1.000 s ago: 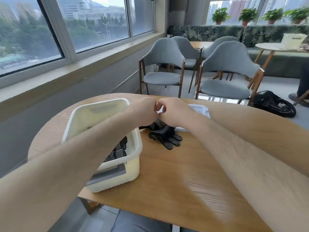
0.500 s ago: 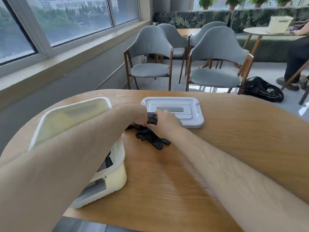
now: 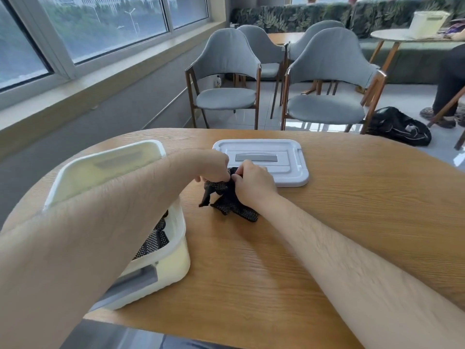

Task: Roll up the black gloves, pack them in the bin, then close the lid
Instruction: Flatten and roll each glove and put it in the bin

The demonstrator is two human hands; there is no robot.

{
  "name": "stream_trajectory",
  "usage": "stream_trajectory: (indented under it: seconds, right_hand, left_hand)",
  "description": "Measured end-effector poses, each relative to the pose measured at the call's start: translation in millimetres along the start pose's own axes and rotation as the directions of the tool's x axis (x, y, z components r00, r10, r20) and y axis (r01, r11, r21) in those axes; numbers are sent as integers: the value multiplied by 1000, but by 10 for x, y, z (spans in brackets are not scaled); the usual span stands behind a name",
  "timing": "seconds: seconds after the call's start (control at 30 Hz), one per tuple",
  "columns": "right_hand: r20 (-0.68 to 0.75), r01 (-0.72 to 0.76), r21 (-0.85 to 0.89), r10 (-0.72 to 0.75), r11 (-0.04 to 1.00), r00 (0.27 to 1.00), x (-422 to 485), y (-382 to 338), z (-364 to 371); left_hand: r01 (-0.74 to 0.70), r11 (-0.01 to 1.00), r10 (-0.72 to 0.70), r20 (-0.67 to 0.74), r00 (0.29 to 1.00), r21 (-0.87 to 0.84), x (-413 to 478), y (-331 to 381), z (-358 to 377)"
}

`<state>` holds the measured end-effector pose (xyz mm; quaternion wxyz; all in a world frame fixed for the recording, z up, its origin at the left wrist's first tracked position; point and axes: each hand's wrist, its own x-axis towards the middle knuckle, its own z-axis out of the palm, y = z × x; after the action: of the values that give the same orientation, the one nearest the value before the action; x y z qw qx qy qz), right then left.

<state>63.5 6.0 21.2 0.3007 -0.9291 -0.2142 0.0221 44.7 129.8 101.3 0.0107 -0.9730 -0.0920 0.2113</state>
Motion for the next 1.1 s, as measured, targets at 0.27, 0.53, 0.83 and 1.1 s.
stream_trajectory:
  seconds: [0.27,0.53,0.83,1.1]
  right_hand:
    - [-133,26,241,6,970,991,-222,126,-347]
    - [-307,99,408,35,908,951,-538,489,-806]
    - [-365,61,437,115,897,924,-907,1042,-1085]
    - [-146,-350,86,360,933,922,-1290,1676,-984]
  left_hand:
    - [-35,975,-8,-191,982,-218,-176,266,-125]
    - [-134,938,35,-300,953,-318,-386,869,-289]
    - [-274,699,-76,-451,889,-660,-440,1510,165]
    - [-236,572,-69,-333,940,-785,-405,1459,1009]
